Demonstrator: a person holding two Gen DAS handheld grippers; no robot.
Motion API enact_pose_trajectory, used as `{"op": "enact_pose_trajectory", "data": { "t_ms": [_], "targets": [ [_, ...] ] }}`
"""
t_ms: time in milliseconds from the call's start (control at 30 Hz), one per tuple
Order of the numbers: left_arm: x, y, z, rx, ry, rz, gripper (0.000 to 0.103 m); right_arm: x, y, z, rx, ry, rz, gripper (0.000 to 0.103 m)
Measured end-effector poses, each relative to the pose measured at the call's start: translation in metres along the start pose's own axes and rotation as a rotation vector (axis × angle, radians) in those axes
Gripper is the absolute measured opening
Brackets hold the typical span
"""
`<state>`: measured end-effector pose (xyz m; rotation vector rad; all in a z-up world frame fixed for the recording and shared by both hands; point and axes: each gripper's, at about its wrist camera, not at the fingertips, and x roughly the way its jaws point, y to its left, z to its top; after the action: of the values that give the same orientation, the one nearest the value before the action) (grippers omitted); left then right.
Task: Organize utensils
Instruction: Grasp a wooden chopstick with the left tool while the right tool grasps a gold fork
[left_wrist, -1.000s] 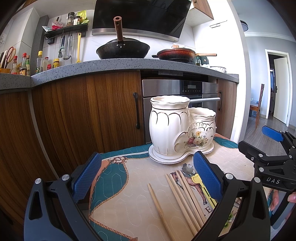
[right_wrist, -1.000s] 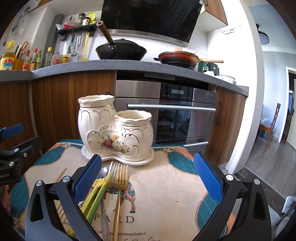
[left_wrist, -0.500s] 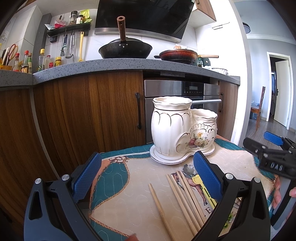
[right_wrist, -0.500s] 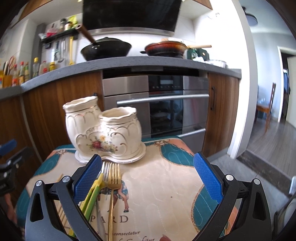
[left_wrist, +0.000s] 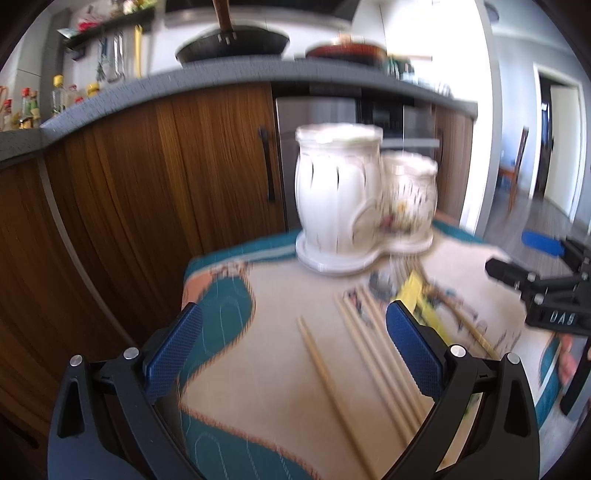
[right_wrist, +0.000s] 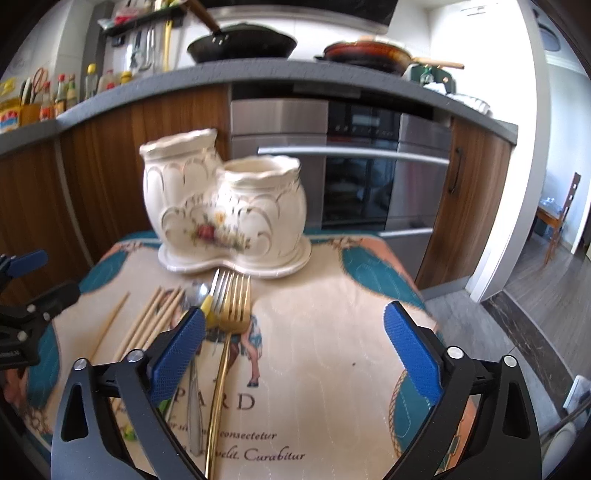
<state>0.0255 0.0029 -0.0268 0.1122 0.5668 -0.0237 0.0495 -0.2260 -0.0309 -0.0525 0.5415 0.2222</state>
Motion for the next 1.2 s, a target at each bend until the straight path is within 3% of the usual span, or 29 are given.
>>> {"op": "enact_pose_trajectory", "data": {
  "t_ms": [200, 367, 500, 800, 1000, 1067, 1133, 1200],
  "targets": [
    [0.014, -0.002, -0.017, 0.012, 0.169, -0.022, 0.08, 0.008, 0.004, -0.002, -0.025, 0.065, 0.048, 0.073],
    [0.018, -0.002, -0.024, 0.0, 0.267, -0.067, 0.063, 0.015, 0.007, -0.006, -0.017, 0.137, 0.136, 0.067],
    [0.021, -0.007, -0.03, 0.01, 0.336, -0.096, 0.05, 0.022, 0.013, -0.012, -0.036, 0.203, 0.154, 0.059],
    [0.019, -0.016, -0.032, 0.029, 0.358, -0.116, 0.032, 0.04, 0.028, -0.017, -0.082, 0.276, 0.152, 0.036],
    [0.021, -0.013, -0.029, 0.02, 0.371, -0.123, 0.03, 0.054, 0.038, -0.009, -0.108, 0.306, 0.139, 0.03],
    [0.022, -0.013, -0.029, 0.021, 0.38, -0.126, 0.029, 0.057, 0.036, -0.008, -0.088, 0.312, 0.157, 0.021],
    [0.022, -0.012, -0.028, 0.028, 0.385, -0.124, 0.026, 0.058, 0.034, -0.007, -0.076, 0.308, 0.185, 0.012],
    [0.023, -0.01, -0.027, 0.025, 0.392, -0.119, 0.015, 0.058, 0.034, -0.008, -0.064, 0.306, 0.196, 0.01]
  ]
}}
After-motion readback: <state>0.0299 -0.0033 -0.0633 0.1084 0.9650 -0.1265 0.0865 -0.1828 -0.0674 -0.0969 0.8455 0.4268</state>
